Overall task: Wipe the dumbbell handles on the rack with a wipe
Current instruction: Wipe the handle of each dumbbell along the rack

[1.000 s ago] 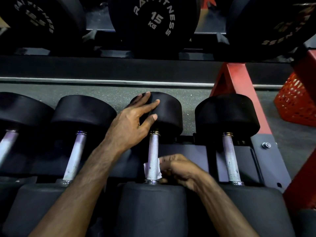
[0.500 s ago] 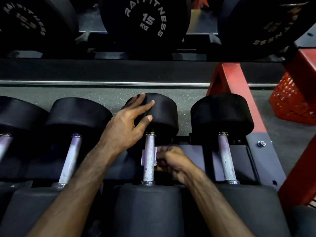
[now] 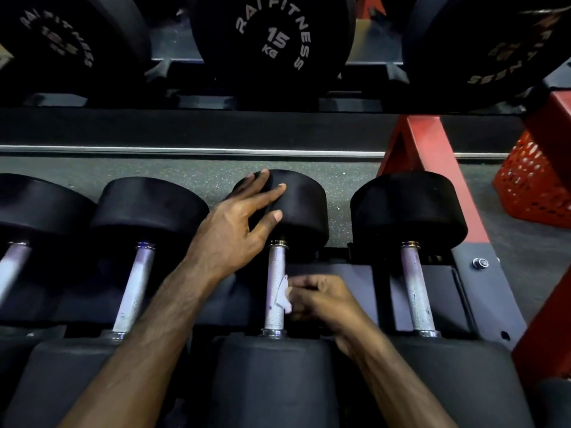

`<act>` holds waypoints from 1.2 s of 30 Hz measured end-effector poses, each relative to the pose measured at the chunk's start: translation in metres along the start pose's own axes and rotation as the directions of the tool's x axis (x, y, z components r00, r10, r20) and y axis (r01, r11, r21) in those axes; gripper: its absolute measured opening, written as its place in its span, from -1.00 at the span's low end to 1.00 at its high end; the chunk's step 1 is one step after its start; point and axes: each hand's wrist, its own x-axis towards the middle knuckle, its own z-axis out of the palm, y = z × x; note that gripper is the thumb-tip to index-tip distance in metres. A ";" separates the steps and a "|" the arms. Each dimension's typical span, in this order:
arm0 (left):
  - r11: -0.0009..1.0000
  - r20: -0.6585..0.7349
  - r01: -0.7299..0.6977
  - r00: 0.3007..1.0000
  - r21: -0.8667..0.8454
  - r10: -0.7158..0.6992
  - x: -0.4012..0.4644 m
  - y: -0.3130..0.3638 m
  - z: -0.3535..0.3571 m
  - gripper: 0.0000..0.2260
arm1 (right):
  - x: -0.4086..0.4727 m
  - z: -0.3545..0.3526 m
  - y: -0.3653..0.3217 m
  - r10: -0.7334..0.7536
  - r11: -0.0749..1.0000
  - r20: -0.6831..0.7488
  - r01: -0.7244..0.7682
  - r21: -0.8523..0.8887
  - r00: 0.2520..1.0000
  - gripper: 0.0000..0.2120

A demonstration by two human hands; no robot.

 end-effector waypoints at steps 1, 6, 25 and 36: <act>1.000 -0.001 0.002 1.000 0.003 -0.002 0.000 -0.001 0.001 -0.52 | -0.007 -0.001 0.006 0.000 1.000 0.001 0.000 0.022 1.000 -0.90; 1.000 0.007 -0.002 1.000 0.015 0.002 0.000 0.000 0.002 -0.52 | 0.021 0.009 -0.014 -0.123 0.992 -0.211 0.125 -0.004 0.970 -0.91; 1.000 0.012 0.022 1.000 0.012 -0.022 -0.001 0.000 0.002 -0.50 | -0.005 0.011 -0.012 -0.531 0.388 0.035 0.279 -0.879 0.847 -0.74; 1.000 0.022 0.023 1.000 0.000 -0.023 0.003 -0.013 0.000 -0.39 | 0.020 -0.023 -0.050 -0.191 -0.693 0.915 0.612 -0.382 0.355 -0.58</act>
